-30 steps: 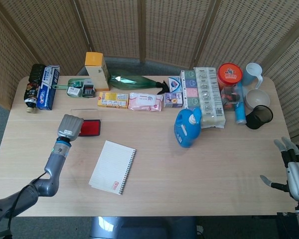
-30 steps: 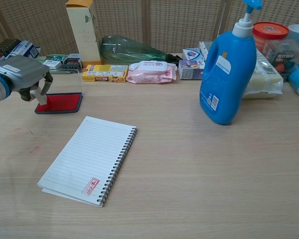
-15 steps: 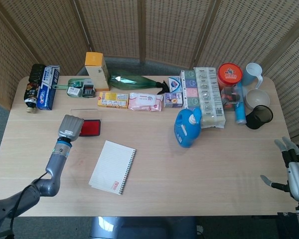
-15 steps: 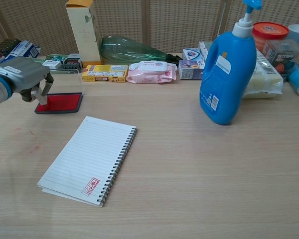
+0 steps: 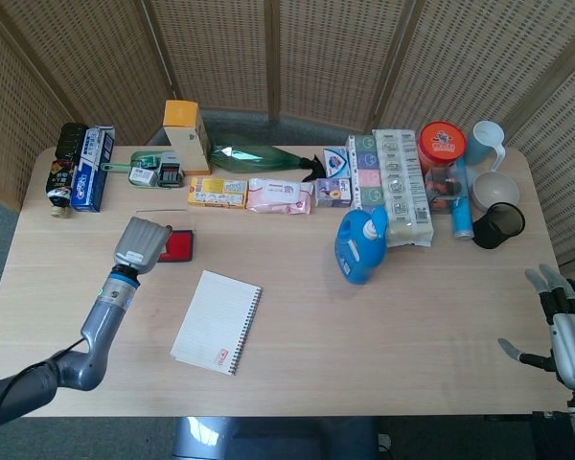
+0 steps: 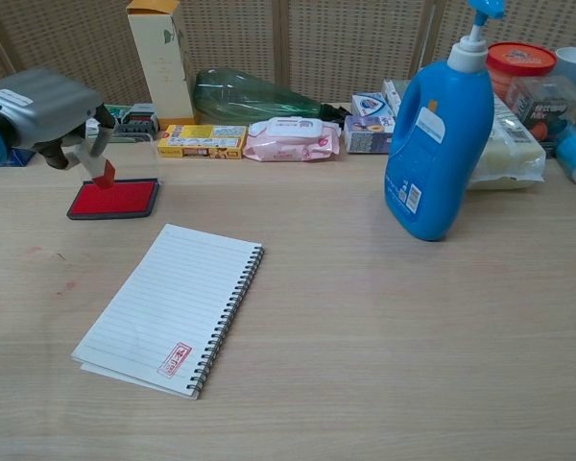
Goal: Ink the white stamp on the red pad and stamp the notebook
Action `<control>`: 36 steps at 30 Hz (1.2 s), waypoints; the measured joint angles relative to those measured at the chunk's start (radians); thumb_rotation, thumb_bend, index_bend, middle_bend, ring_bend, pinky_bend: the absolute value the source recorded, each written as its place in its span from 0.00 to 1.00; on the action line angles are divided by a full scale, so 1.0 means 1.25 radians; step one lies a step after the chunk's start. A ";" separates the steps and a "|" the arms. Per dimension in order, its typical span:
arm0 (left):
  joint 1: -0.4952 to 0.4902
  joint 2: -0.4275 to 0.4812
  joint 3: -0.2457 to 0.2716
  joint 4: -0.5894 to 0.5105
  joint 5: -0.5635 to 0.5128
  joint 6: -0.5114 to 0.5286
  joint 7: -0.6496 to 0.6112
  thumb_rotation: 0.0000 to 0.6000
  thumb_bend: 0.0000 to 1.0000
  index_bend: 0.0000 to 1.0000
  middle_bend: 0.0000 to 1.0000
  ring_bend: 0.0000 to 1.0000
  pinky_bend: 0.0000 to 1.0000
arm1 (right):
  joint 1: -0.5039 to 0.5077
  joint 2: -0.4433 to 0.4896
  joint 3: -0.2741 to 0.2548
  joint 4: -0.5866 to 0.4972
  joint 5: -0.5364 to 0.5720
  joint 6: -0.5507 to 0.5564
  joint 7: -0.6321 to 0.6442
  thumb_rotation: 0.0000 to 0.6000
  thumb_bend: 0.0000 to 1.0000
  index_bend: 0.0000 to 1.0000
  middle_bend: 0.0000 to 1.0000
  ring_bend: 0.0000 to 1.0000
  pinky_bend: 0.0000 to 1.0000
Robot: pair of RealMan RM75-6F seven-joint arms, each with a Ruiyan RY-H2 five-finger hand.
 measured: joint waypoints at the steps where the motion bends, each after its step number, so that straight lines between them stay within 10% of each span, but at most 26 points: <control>1: 0.002 0.014 0.004 -0.033 0.012 0.009 0.003 1.00 0.37 0.67 1.00 1.00 1.00 | 0.000 0.001 0.000 -0.001 -0.001 0.000 0.002 0.87 0.00 0.02 0.00 0.00 0.00; 13: -0.002 0.045 0.083 -0.184 0.167 0.041 0.013 1.00 0.37 0.67 1.00 1.00 1.00 | -0.001 0.007 0.001 0.003 -0.001 0.000 0.022 0.87 0.00 0.02 0.00 0.00 0.00; 36: -0.038 -0.101 0.110 -0.036 0.244 0.005 -0.005 1.00 0.37 0.67 1.00 1.00 1.00 | -0.001 0.015 0.004 0.004 0.004 -0.002 0.038 0.87 0.00 0.02 0.00 0.00 0.00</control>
